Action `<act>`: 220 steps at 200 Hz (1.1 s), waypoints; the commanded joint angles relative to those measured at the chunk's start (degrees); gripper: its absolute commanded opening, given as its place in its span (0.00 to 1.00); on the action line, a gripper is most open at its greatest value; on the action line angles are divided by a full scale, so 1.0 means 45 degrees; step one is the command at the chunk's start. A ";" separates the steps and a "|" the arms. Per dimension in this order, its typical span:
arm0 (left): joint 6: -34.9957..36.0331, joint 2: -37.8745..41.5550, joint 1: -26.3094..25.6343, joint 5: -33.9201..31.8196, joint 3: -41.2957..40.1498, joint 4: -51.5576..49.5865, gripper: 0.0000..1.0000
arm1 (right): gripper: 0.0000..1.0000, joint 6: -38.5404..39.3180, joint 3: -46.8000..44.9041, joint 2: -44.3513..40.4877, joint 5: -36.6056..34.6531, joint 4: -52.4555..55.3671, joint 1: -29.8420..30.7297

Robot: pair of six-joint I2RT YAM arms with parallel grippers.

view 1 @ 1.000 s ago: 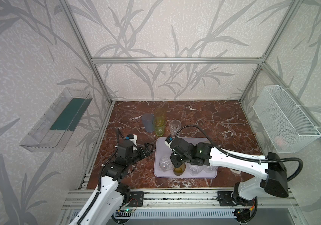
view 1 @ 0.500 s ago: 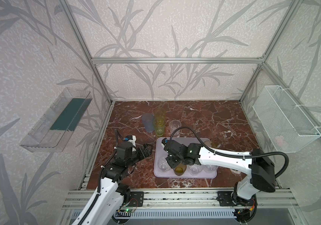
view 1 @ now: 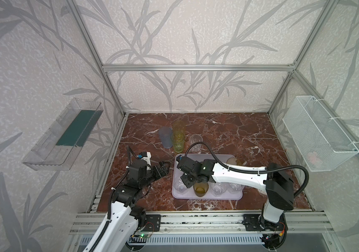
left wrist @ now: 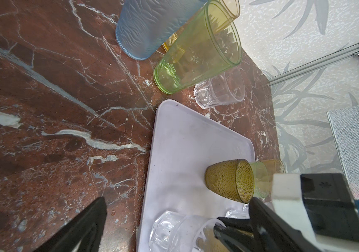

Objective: Place the glasses into the tray
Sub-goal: Place the glass on the tray.

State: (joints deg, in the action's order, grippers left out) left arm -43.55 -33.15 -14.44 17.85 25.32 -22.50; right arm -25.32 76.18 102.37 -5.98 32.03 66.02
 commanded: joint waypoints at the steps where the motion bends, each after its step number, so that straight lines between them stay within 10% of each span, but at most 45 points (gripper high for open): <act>1: 0.0107 0.0029 0.0103 -0.0109 -0.0131 -0.0212 0.99 | 0.46 -0.0132 0.0376 -0.0152 0.0000 0.0342 0.0079; 67: 0.0122 0.0042 0.0139 -0.0108 0.0031 -0.0115 0.99 | 1.00 0.0295 0.0940 -0.1613 -0.0172 -0.0790 0.0060; 220: 0.0737 0.0041 0.0118 0.0936 0.0263 0.1572 0.99 | 0.99 0.0400 0.1736 -0.2185 0.2823 -0.1164 -0.6288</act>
State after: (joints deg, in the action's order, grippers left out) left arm -41.10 -32.86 -14.13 20.99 25.34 -17.34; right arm -23.62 82.87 91.57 4.71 26.39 39.99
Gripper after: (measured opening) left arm 0.993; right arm 0.992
